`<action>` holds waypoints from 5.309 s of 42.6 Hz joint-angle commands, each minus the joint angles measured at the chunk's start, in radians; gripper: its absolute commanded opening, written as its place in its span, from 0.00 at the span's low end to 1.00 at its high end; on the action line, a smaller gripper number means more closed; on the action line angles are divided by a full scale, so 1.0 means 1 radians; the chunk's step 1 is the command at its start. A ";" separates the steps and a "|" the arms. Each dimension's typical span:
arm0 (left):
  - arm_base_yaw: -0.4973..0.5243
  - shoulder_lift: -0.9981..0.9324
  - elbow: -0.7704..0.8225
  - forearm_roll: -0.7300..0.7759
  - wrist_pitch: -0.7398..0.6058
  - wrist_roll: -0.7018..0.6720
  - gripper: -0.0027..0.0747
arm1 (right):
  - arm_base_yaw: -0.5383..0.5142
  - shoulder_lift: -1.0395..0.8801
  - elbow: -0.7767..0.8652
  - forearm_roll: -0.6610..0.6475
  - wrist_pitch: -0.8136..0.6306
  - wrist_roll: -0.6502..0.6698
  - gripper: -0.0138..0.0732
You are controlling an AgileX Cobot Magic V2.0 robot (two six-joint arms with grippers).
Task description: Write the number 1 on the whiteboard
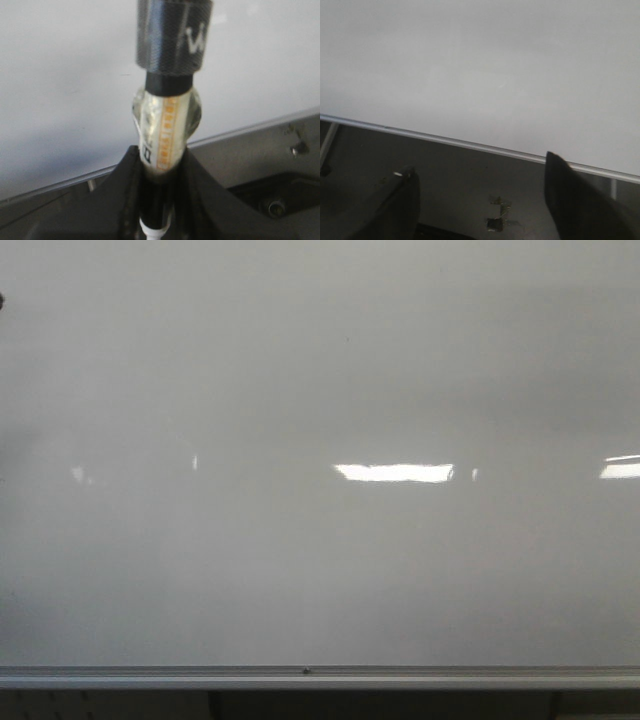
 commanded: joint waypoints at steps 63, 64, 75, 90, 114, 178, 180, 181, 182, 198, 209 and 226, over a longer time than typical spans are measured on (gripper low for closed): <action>-0.597 -0.037 -0.210 -0.254 0.184 0.544 0.01 | 0.729 0.466 -0.388 0.224 -0.029 -0.691 0.57; -0.597 -0.037 -0.210 -0.249 0.184 0.544 0.01 | 0.729 0.466 -0.391 0.224 -0.026 -0.689 0.57; -0.597 -0.037 -0.210 -0.243 0.184 0.544 0.01 | 0.729 0.465 -0.420 0.190 -0.011 -0.671 0.57; -0.597 -0.037 -0.210 -0.243 0.184 0.544 0.01 | 0.729 0.466 -0.420 0.161 0.011 -0.642 0.56; -0.597 -0.037 -0.210 -0.243 0.184 0.544 0.07 | 0.729 0.466 -0.420 0.186 0.013 -0.642 0.11; -0.207 -0.245 -0.196 -0.237 0.188 0.307 0.82 | 0.091 0.136 0.121 -0.267 -0.478 0.282 0.11; -0.207 -0.245 -0.196 -0.237 0.184 0.307 0.82 | 0.091 0.137 0.138 -0.267 -0.534 0.282 0.11; -0.207 -0.245 -0.196 -0.237 0.184 0.307 0.82 | 0.091 0.137 0.142 -0.267 -0.564 0.282 0.11; -0.207 -0.245 -0.196 -0.237 0.181 0.307 0.82 | 0.091 0.139 0.142 -0.267 -0.582 0.282 0.11; -0.207 -0.243 -0.196 -0.237 0.152 0.307 0.82 | 0.091 0.227 0.137 -0.305 -0.835 0.265 0.11; -0.207 -0.243 -0.196 -0.237 0.152 0.307 0.82 | 0.091 0.262 0.132 -0.321 -0.920 0.265 0.11; -0.207 -0.243 -0.196 -0.237 0.152 0.307 0.82 | 0.091 0.367 0.066 -0.332 -0.906 0.265 0.11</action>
